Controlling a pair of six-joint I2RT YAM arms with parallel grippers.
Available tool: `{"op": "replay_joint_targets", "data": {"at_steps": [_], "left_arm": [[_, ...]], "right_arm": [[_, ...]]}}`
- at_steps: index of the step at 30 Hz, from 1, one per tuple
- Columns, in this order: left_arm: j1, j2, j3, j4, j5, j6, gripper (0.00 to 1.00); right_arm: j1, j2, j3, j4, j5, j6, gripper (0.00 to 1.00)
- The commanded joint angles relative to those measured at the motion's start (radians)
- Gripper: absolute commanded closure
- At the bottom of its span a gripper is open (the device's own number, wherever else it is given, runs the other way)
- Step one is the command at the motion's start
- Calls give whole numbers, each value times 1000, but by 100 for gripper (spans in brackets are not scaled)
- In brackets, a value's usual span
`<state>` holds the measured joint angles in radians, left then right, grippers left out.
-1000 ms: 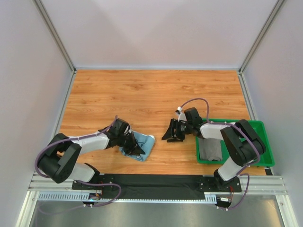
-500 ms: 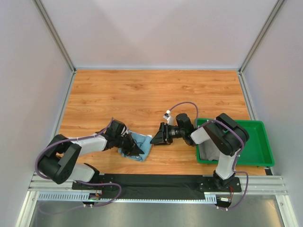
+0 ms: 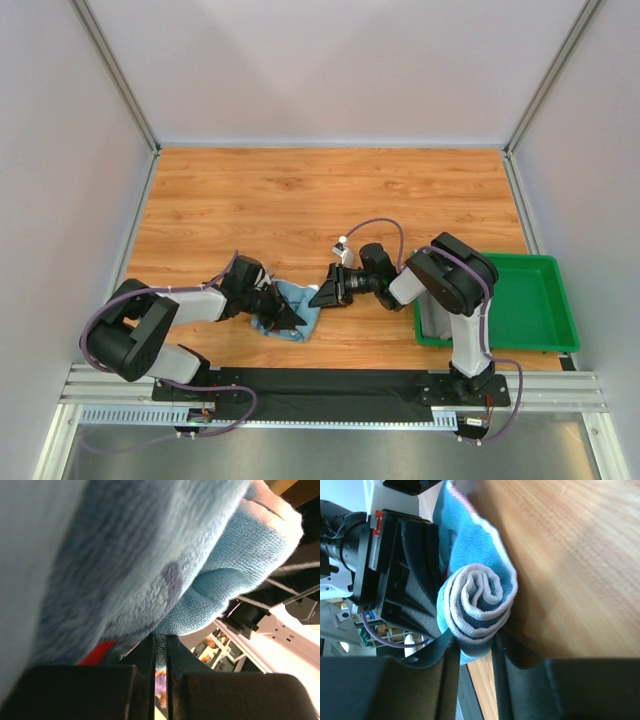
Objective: Roll the towels
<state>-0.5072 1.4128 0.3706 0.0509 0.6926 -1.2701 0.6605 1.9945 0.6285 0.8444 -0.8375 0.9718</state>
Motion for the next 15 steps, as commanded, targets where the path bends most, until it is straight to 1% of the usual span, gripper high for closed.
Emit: {"op": "replay_joint_targets", "data": {"at_steps": [1, 2, 3, 4, 5, 6, 7, 8, 9, 10, 11, 12, 13, 14, 15], "left_arm": [[1, 28, -12, 35, -5, 5, 100], [1, 29, -3, 27, -4, 44, 100], [1, 29, 13, 5, -13, 76, 100], [-1, 28, 60, -100, -25, 115, 100], [-1, 23, 91, -168, -44, 162, 100], [-1, 12, 123, -237, -98, 243, 97], [-5, 3, 173, -341, -128, 283, 94], [-10, -8, 195, -383, -152, 314, 84], [-16, -26, 217, -419, -203, 366, 79], [-24, -31, 258, -480, -223, 391, 75], [-43, -34, 281, -511, -241, 412, 69], [-53, -29, 306, -541, -286, 434, 68], [-82, -25, 358, -606, -312, 472, 66], [-96, -17, 385, -640, -341, 494, 65], [-112, -3, 416, -672, -416, 512, 65]], "right_arm": [[22, 46, 23, 61, 48, -10, 74], [22, 46, 22, 86, 51, 7, 81], [21, 43, 22, 87, 57, 8, 84], [21, 21, 22, 76, 66, 4, 87], [22, 9, 22, 33, 90, -2, 89], [22, -6, 23, 3, 101, -25, 90], [19, -44, 28, -77, 115, -42, 91], [19, -63, 31, -123, 145, -59, 92], [14, -83, 33, -164, 159, -91, 93], [11, -98, 37, -203, 175, -102, 94], [7, -130, 39, -278, 208, -110, 96], [-2, -144, 39, -316, 227, -125, 96], [-5, -158, 45, -406, 250, -134, 98], [-10, -193, 51, -466, 309, -149, 98], [-9, -207, 62, -529, 342, -165, 99]]}}
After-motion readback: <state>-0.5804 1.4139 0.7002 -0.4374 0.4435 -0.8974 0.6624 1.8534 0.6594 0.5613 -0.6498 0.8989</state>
